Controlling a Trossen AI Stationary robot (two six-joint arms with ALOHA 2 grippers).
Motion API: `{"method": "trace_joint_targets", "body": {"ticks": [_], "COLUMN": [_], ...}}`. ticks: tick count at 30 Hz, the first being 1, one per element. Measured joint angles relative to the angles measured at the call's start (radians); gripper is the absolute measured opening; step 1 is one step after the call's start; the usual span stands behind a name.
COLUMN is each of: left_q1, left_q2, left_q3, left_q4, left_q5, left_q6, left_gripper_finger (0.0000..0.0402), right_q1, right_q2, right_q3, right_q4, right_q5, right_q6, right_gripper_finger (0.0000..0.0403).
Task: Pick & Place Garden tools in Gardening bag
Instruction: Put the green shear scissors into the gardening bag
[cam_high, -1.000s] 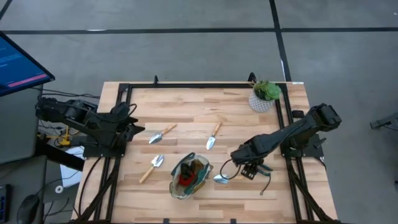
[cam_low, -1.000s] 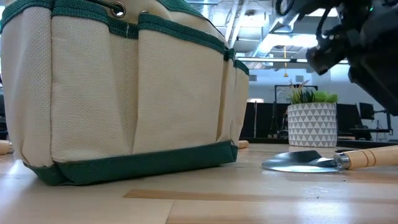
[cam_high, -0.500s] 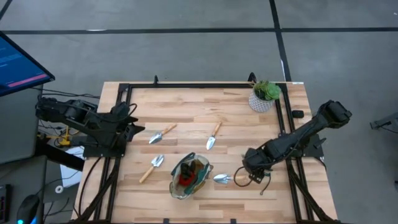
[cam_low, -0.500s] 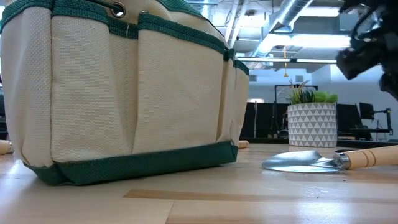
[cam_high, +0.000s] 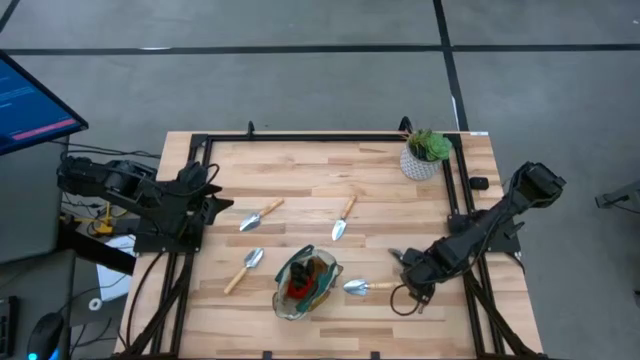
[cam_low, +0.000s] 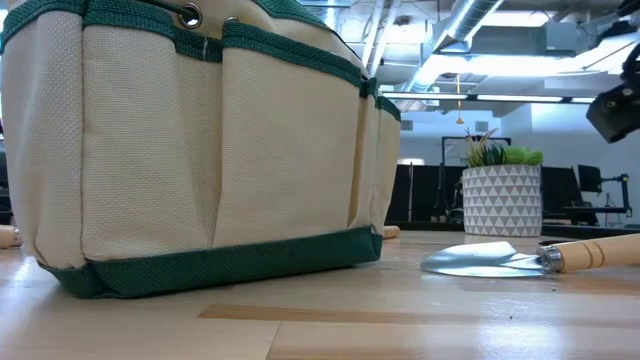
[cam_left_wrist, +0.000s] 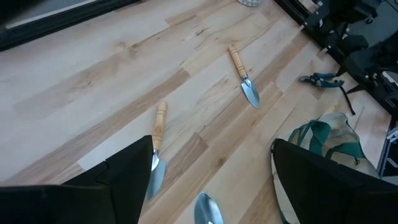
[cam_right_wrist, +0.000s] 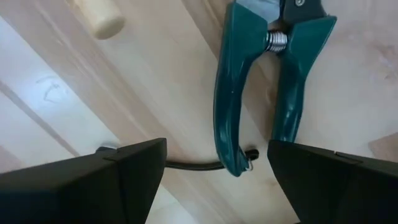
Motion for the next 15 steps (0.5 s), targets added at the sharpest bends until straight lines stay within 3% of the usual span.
{"method": "trace_joint_targets", "body": {"ticks": [10, 15], "left_q1": [0.0, 0.0], "left_q2": [0.0, 0.0], "left_q3": [0.0, 0.0], "left_q4": [0.004, 0.01], "left_q5": [0.0, -0.003], "left_q6": [0.0, 0.0], "left_gripper_finger": [0.0296, 0.0296], "right_q1": [0.011, 0.012], "right_q2": [0.0, 0.0], "right_q3": [-0.005, -0.067], "right_q4": [0.004, 0.095], "right_q5": [0.041, 0.017], "right_q6": [-0.01, -0.006], "right_gripper_finger": [0.0273, 0.0273]}}
